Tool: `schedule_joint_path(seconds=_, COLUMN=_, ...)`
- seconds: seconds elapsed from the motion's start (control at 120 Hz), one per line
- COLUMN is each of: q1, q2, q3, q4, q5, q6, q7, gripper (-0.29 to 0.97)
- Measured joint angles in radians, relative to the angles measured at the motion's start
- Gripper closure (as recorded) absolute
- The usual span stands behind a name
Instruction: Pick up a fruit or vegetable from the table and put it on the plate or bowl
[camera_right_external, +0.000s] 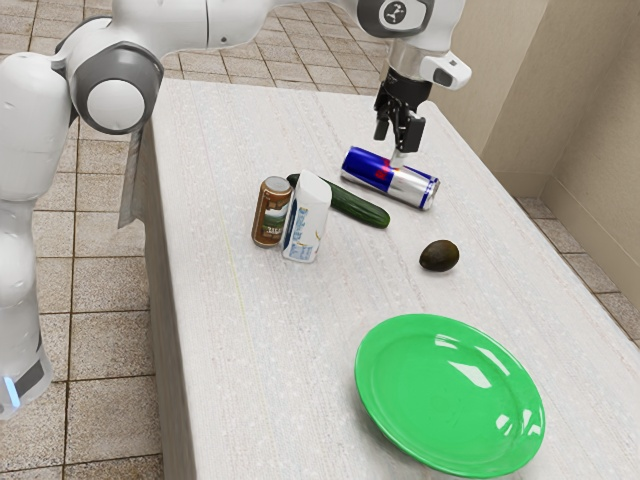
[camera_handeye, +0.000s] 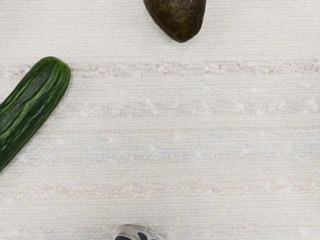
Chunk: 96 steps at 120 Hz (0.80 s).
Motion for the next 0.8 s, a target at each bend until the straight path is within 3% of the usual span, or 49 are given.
schedule_joint_path(seconds=0.1, q1=-0.002, q2=0.001, q3=-0.002, q4=0.003, q5=0.002, q6=0.002, q7=0.006, gripper=0.00)
schedule_joint_path(seconds=0.233, q1=-0.038, q2=-0.089, q3=-0.049, q4=0.068, q5=0.031, q6=-0.012, q7=0.002, gripper=0.00)
schedule_joint_path(seconds=0.3, q1=-0.044, q2=0.014, q3=-0.062, q4=0.072, q5=0.058, q6=0.043, q7=0.005, gripper=0.00)
schedule_joint_path(seconds=0.425, q1=-0.030, q2=0.241, q3=-0.061, q4=0.068, q5=0.109, q6=0.292, q7=0.010, gripper=0.00)
schedule_joint_path(seconds=0.6, q1=-0.018, q2=0.288, q3=-0.046, q4=0.028, q5=0.146, q6=0.476, q7=0.016, gripper=0.00)
schedule_joint_path(seconds=0.8, q1=-0.018, q2=0.297, q3=-0.037, q4=0.021, q5=0.073, q6=0.574, q7=0.020, gripper=0.00)
